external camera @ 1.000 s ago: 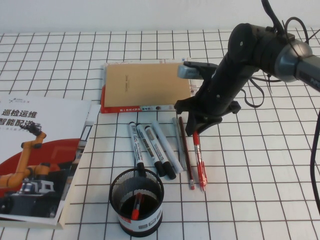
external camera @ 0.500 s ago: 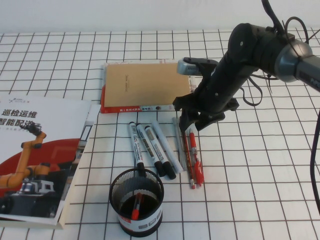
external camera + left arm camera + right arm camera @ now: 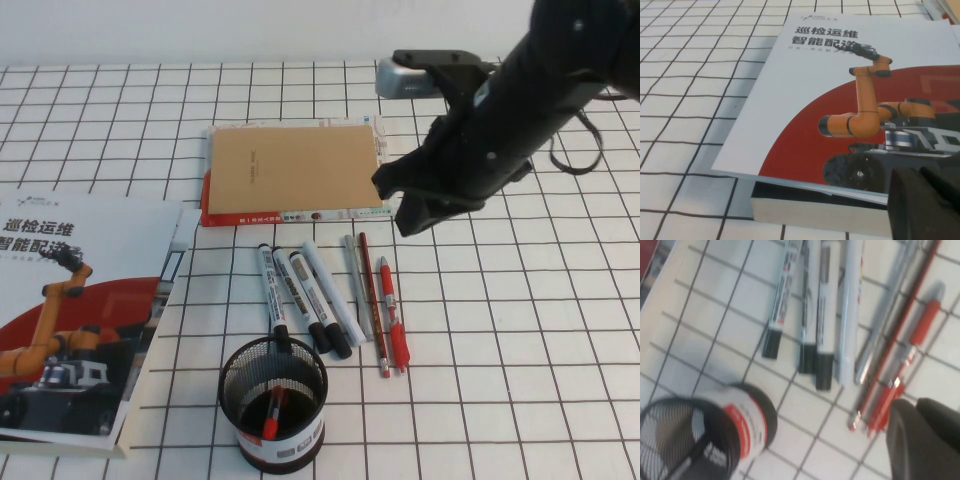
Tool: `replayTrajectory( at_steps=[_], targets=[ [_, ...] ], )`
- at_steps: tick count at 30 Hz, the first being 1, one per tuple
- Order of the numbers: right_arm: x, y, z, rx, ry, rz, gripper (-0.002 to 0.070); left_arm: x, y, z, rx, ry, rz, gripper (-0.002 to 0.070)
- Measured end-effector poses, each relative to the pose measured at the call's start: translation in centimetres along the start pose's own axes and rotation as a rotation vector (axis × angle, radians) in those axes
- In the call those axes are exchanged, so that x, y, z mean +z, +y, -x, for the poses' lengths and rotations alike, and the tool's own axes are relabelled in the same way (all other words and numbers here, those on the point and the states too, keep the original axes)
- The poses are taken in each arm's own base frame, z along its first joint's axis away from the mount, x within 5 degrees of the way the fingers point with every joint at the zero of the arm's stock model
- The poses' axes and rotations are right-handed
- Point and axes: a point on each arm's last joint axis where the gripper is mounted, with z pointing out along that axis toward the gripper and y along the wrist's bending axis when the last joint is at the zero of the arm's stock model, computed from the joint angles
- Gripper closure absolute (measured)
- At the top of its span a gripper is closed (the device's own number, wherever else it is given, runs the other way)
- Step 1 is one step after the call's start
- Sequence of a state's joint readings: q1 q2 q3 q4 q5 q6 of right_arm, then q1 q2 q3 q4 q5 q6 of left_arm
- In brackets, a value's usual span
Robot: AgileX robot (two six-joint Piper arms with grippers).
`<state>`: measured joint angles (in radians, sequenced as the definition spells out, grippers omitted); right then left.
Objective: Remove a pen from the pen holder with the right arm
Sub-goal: 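Take a marker out of the pen holder and lay it on the table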
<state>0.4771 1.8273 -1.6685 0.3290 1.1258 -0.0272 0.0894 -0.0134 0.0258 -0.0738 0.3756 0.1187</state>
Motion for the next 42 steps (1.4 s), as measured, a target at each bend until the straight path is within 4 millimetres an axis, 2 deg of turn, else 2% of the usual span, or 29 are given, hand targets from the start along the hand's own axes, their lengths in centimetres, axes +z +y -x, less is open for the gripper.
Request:
replayTrajectory(
  at_steps=[5,11,18,22,28,35,38,42],
  targets=[
    [-3.9,0.4,-3.6,-0.022,-0.035,-0.029,0.0686,0.0,0.0,0.0,0.0,0.0,0.0,0.0678],
    [-9.2,1.3,-8.6,-0.053,-0.159,-0.033,0.069,0.0,0.0,0.0,0.0,0.0,0.0,0.0678],
    [-12.6,1.3,-13.7,-0.098,-0.197,-0.083,0.0692,0.0,0.0,0.0,0.0,0.0,0.0,0.0678],
    [-13.3,1.3,-16.2,-0.064,-0.116,-0.08,0.0692,0.0,0.0,0.0,0.0,0.0,0.0,0.0678],
    [-14.2,1.4,-17.5,-0.112,-0.147,-0.087,0.0692,0.0,0.0,0.0,0.0,0.0,0.0,0.0678],
    [-12.4,0.5,-17.6,-0.121,-0.165,-0.117,0.0692,0.0,0.0,0.0,0.0,0.0,0.0,0.0678],
    [-11.2,-0.4,-18.0,-0.116,-0.232,-0.146,0.0692,0.0,0.0,0.0,0.0,0.0,0.0,0.0678],
    [-10.8,-1.9,-19.9,-0.094,-0.456,-0.184,0.0692,0.0,0.0,0.0,0.0,0.0,0.0,0.0678]
  ],
)
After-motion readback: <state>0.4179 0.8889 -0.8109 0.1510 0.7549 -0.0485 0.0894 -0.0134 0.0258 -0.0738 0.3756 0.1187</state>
